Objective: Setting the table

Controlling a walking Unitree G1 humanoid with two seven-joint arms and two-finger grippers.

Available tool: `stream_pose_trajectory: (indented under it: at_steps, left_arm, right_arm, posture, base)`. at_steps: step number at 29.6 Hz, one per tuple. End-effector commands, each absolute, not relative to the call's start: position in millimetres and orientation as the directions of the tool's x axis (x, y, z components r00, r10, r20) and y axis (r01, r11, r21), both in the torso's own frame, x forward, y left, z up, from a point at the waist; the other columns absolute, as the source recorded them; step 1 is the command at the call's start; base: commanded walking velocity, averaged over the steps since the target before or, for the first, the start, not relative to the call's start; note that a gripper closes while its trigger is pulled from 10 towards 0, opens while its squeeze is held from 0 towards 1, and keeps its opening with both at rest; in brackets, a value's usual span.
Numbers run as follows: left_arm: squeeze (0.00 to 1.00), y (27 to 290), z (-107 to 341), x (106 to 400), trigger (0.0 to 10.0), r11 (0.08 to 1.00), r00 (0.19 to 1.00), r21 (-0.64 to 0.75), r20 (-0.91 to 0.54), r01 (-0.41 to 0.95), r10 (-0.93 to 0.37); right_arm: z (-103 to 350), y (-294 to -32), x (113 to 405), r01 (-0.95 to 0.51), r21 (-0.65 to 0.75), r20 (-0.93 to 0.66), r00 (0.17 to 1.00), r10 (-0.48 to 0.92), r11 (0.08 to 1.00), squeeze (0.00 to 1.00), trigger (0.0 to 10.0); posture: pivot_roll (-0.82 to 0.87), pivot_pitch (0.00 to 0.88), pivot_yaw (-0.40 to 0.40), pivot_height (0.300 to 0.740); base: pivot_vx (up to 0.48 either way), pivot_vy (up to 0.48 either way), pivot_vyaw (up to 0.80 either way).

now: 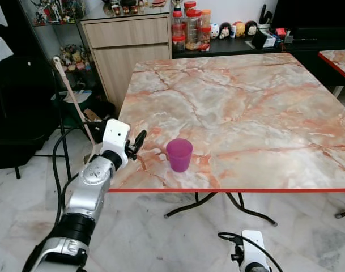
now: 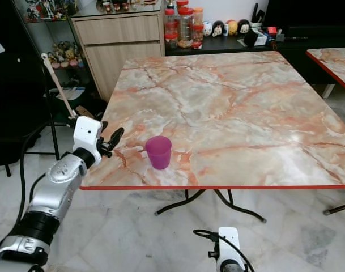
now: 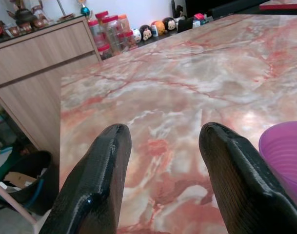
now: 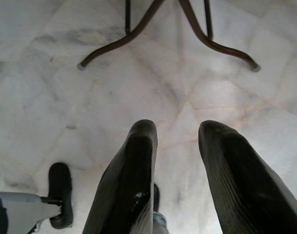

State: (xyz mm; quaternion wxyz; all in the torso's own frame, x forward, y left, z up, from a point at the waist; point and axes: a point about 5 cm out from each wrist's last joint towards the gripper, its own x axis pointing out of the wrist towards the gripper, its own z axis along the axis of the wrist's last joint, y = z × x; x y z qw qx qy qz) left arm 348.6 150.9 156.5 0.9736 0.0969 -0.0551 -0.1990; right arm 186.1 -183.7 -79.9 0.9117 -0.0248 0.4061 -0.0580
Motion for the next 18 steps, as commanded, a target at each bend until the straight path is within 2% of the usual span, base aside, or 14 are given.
stream_pose_trajectory:
  at_steps: [1,3,6,8,9,18]
  left_arm:
    - [0.0,152.1,166.7,352.5,10.0,0.906,0.916,0.22,0.097,0.361,-0.389]
    - [0.0,160.5,159.8,353.9,10.0,0.933,0.943,0.203,0.093,0.297,-0.32]
    - [0.0,163.3,156.9,353.9,10.0,0.94,0.95,0.2,0.089,0.277,-0.299]
    - [0.0,181.7,154.0,345.9,10.0,0.995,0.981,0.092,0.187,0.033,-0.05]
    - [0.0,184.5,154.0,344.2,10.0,0.997,0.98,0.073,0.198,-0.003,-0.012]
    - [0.0,188.1,156.5,341.6,10.0,0.995,0.979,0.096,0.205,-0.011,-0.009]
  right_arm:
    - [-78.5,-180.3,190.2,0.096,-0.08,-0.735,0.667,-0.124,0.992,0.0,10.0]
    - [-78.5,-179.0,190.3,0.097,-0.076,-0.734,0.668,-0.122,0.992,0.0,10.0]
    - [-78.6,-178.6,190.2,0.098,-0.075,-0.734,0.668,-0.121,0.992,0.0,10.0]
    - [-80.8,-180.3,185.1,0.1,-0.071,-0.742,0.66,-0.119,0.992,0.0,10.0]
    - [-81.1,-180.7,184.4,0.1,-0.07,-0.743,0.659,-0.119,0.992,0.0,10.0]
    - [-80.4,-183.3,185.5,0.095,-0.076,-0.741,0.661,-0.12,0.993,0.0,10.0]
  posture:
    - [0.07,0.0,0.087,0.74]
    - [0.06,0.0,0.088,0.74]
    - [0.06,0.0,0.088,0.74]
    - [0.06,0.0,0.084,0.74]
    - [0.06,0.0,0.084,0.74]
    - [0.06,0.0,0.072,0.74]
  base:
    - [0.0,0.0,0.0]
    - [0.0,0.0,0.0]
    - [0.0,0.0,0.0]
    - [0.0,-0.127,0.0]
    - [0.0,-0.255,0.0]
    - [0.0,-0.317,0.0]
